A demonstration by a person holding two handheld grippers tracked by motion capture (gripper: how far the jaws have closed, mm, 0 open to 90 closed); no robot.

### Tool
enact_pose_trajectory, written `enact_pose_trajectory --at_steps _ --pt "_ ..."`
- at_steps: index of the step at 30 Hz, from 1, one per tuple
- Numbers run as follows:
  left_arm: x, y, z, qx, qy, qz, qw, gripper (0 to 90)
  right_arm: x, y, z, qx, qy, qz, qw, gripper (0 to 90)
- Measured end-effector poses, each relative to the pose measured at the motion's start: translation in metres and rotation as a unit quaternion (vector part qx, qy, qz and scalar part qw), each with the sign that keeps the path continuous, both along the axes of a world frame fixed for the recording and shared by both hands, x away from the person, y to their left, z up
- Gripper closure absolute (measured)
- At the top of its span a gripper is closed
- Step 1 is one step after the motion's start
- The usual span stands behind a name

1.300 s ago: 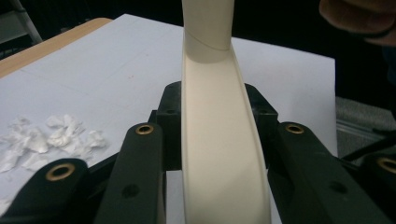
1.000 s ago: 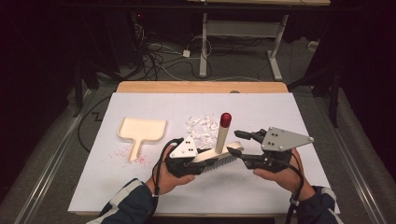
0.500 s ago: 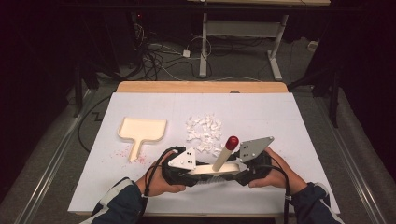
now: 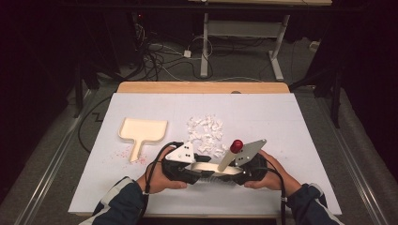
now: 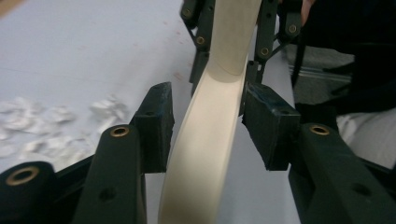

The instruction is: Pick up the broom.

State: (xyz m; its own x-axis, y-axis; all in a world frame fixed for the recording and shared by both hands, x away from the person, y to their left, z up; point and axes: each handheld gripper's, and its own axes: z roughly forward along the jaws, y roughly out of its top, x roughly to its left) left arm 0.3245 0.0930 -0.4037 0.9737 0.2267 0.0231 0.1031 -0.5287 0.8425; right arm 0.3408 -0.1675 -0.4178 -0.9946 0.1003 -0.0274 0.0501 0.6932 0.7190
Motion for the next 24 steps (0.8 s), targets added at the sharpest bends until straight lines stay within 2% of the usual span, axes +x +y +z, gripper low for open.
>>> enact_pose_trajectory --at_steps 1,2,4,5,6,9,11,12,13,14,15,16,18,22,23,24 --pt "0.0 0.0 0.0 0.0 0.0 0.0 1.0 42.4 0.001 -0.001 0.0 0.001 -0.001 -0.005 1.0 67.6" --pt "0.0 0.003 0.002 -0.002 -0.003 0.008 1.0 42.2 0.002 -0.003 0.001 0.002 -0.004 -0.009 0.9999 67.6" --pt "-0.001 0.008 0.005 -0.001 -0.019 0.029 0.9994 36.6 0.002 -0.005 0.003 0.003 -0.006 -0.019 0.9998 67.5" --pt "-0.002 0.013 0.007 0.001 -0.033 0.044 0.9985 35.0 0.004 -0.006 0.004 0.007 -0.018 -0.016 0.9997 67.6" --pt "-0.002 0.013 0.007 0.001 -0.033 0.044 0.9985 34.8 0.004 -0.007 0.005 0.006 -0.015 -0.023 0.9996 67.6" --pt "-0.004 0.021 0.01 0.0 -0.049 0.067 0.9965 31.0 0.005 -0.011 0.008 0.013 -0.02 -0.032 0.9992 67.6" --pt "-0.004 0.026 0.011 -0.002 -0.055 0.08 0.9952 30.7 0.005 -0.014 0.01 0.016 -0.015 -0.048 0.9986 67.6" --pt "-0.005 0.03 0.012 -0.001 -0.065 0.094 0.9935 29.5 0.007 -0.015 0.011 0.02 -0.025 -0.045 0.9985 67.6" --pt "-0.005 0.03 0.012 -0.001 -0.065 0.094 0.9935 28.8 0.007 -0.015 0.011 0.02 -0.025 -0.045 0.9985 67.6" --pt "-0.006 0.033 0.013 0.001 -0.069 0.101 0.9925 28.5 0.007 -0.017 0.012 0.02 -0.017 -0.064 0.9976 67.5" --pt "-0.006 0.035 0.013 0.004 -0.075 0.109 0.9911 28.5 0.007 -0.017 0.012 0.02 -0.017 -0.064 0.9976 67.5" --pt "-0.007 0.038 0.013 0.003 -0.08 0.117 0.9899 26.7 0.009 -0.02 0.014 0.027 -0.013 -0.078 0.9965 67.5" --pt "-0.009 0.044 0.012 0.002 -0.084 0.132 0.9877 25.7 0.011 -0.023 0.015 0.036 -0.008 -0.087 0.9955 67.5" --pt "-0.014 0.058 0.007 0.009 -0.098 0.168 0.9809 25.0 0.014 -0.028 0.017 0.042 0.008 -0.111 0.9929 67.5" --pt "-0.015 0.063 0.005 0.013 -0.1 0.176 0.9792 23.6 0.017 -0.031 0.019 0.042 0.012 -0.128 0.9908 67.5" --pt "-0.017 0.068 0.003 0.017 -0.103 0.184 0.9774 23.6 0.017 -0.031 0.019 0.042 0.012 -0.128 0.9908 67.5"
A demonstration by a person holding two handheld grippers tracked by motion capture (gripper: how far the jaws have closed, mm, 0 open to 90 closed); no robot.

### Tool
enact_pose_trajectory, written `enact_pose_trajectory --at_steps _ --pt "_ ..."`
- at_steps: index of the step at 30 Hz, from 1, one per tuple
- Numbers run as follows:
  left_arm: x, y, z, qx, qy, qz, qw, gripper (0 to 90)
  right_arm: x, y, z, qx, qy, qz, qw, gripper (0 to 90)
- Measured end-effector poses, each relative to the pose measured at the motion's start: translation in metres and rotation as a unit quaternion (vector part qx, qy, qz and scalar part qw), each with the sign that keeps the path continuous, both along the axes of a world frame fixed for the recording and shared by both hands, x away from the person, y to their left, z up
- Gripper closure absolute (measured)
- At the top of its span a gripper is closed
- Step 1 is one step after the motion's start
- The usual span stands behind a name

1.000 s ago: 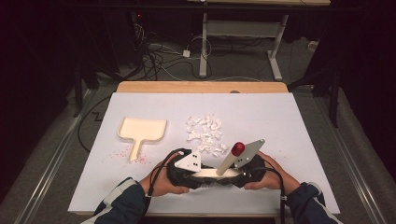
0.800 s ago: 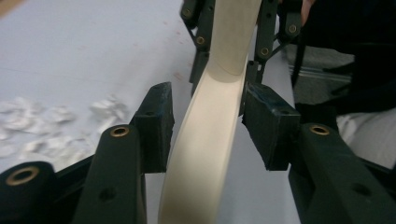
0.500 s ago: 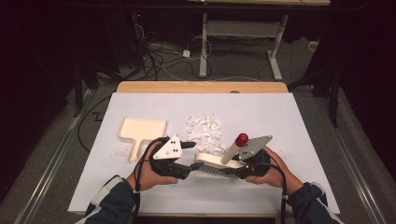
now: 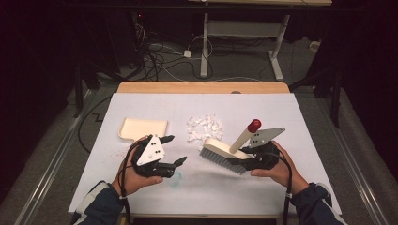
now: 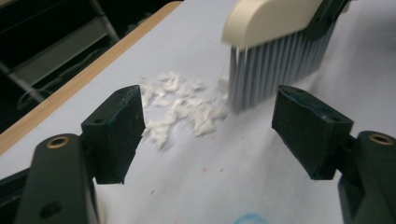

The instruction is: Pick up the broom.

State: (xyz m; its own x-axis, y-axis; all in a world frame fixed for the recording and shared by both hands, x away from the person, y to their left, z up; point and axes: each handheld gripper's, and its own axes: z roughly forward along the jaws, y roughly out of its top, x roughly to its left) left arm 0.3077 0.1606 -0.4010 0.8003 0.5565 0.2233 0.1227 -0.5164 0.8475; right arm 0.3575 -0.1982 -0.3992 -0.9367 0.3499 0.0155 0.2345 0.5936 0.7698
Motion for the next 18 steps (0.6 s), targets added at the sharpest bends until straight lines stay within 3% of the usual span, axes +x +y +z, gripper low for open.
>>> enact_pose_trajectory --at_steps 4,6,9,18 --pt "-0.007 0.02 -0.011 0.017 -0.003 0.037 0.9992 22.7 0.0 -0.006 0.006 -0.008 -0.01 -0.032 0.9994 67.5" --pt "-0.011 0.031 -0.017 0.025 -0.003 0.059 0.9979 22.4 0.001 -0.011 0.011 -0.009 -0.018 -0.061 0.9979 67.5" --pt "-0.018 0.046 -0.024 0.035 0.007 0.078 0.9964 22.4 0.001 -0.015 0.013 -0.006 -0.022 -0.07 0.9973 67.5" --pt "-0.033 0.074 -0.041 0.02 0.019 0.121 0.9922 21.4 0.005 -0.027 0.017 -0.011 -0.035 -0.114 0.9929 67.6"
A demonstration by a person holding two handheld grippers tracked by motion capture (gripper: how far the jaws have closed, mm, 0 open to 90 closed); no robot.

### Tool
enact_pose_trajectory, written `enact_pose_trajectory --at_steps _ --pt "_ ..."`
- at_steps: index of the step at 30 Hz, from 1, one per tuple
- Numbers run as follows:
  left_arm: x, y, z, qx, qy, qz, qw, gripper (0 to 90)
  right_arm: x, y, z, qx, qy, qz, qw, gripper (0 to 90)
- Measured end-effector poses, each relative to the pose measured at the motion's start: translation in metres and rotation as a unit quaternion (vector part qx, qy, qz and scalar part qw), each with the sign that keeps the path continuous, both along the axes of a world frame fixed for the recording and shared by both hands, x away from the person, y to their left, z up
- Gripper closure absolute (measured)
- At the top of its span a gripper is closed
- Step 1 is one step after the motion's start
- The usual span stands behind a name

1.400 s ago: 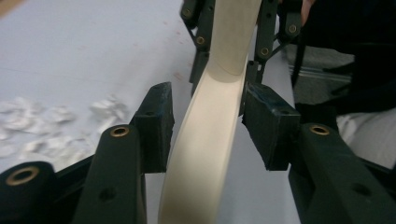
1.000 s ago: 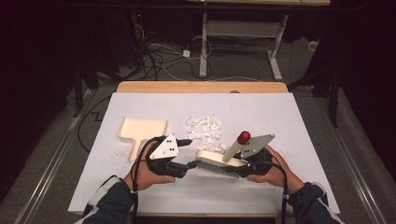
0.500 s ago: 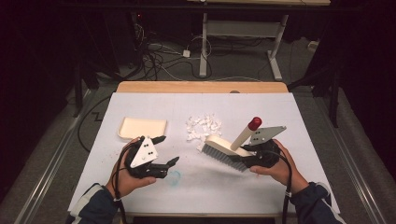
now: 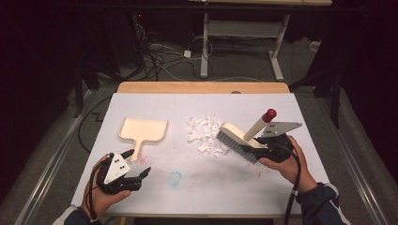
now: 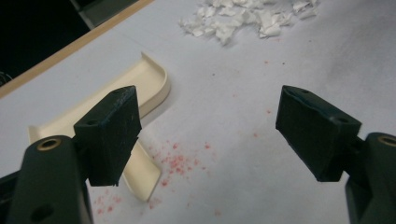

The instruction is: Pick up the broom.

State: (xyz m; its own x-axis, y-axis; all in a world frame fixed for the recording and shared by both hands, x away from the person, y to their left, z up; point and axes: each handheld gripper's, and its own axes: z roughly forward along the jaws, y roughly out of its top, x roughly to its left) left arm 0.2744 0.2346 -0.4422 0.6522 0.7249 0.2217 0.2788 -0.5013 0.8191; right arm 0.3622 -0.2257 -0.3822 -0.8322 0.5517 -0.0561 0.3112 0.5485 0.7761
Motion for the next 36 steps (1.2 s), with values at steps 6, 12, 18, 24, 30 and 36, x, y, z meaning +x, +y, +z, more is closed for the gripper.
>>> enact_pose_trajectory --at_steps 6,12,18,24,30,36 --pt "-0.003 0.001 -0.008 0.006 0.007 0.011 0.9999 20.5 0.002 -0.004 0.0 0.001 -0.003 -0.013 0.9999 67.6" --pt "-0.001 0.0 -0.011 0.019 0.005 0.015 0.9997 20.5 0.005 -0.007 -0.001 -0.002 -0.009 -0.027 0.9996 67.6" --pt "-0.001 -0.002 -0.013 0.026 0.006 0.013 0.9995 20.5 0.009 -0.005 -0.002 -0.008 -0.013 -0.034 0.9993 67.6" --pt "-0.001 -0.003 -0.015 0.031 0.012 0.011 0.9994 20.5 0.01 -0.005 -0.002 -0.007 -0.015 -0.036 0.9992 67.6" --pt "-0.001 -0.002 -0.016 0.031 0.017 0.01 0.9993 20.5 0.012 -0.005 -0.002 -0.005 -0.018 -0.043 0.9989 67.6" --pt "-0.001 -0.003 -0.017 0.034 0.018 0.008 0.9992 19.8 0.013 -0.004 -0.003 -0.008 -0.026 -0.047 0.9985 67.5"
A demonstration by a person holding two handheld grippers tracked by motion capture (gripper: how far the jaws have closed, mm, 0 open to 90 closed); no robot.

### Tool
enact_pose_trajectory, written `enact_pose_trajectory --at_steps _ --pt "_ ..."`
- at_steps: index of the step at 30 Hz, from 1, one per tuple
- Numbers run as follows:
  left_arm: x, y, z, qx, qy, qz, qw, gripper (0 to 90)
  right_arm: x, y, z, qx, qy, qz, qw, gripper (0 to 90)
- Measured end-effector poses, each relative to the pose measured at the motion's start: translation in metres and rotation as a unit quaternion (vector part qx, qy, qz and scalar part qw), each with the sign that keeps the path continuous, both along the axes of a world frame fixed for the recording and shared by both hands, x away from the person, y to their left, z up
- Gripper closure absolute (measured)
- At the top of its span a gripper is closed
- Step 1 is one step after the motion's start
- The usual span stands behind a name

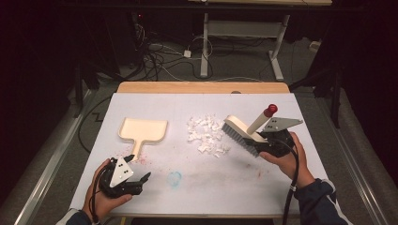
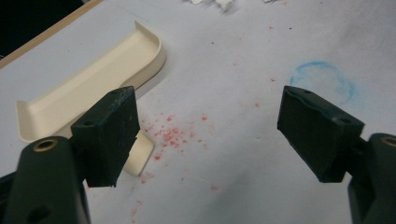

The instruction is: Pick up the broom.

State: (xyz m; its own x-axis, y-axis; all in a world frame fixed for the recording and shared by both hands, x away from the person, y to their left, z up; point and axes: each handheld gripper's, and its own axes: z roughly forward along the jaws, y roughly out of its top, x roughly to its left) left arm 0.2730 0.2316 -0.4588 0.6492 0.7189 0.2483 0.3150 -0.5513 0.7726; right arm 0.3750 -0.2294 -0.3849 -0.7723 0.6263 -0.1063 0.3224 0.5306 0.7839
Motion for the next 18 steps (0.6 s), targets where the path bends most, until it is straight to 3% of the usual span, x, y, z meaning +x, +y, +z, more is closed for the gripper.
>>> enact_pose_trajectory --at_steps 12,18 --pt "-0.001 0.004 0.001 -0.009 -0.001 0.006 0.9999 19.8 0.003 0.002 -0.002 -0.003 -0.005 -0.014 0.9999 67.6" --pt "-0.002 0.002 0.001 -0.002 -0.001 0.002 1.0 19.8 0.01 0.011 -0.009 -0.034 -0.025 -0.032 0.9986 67.6"
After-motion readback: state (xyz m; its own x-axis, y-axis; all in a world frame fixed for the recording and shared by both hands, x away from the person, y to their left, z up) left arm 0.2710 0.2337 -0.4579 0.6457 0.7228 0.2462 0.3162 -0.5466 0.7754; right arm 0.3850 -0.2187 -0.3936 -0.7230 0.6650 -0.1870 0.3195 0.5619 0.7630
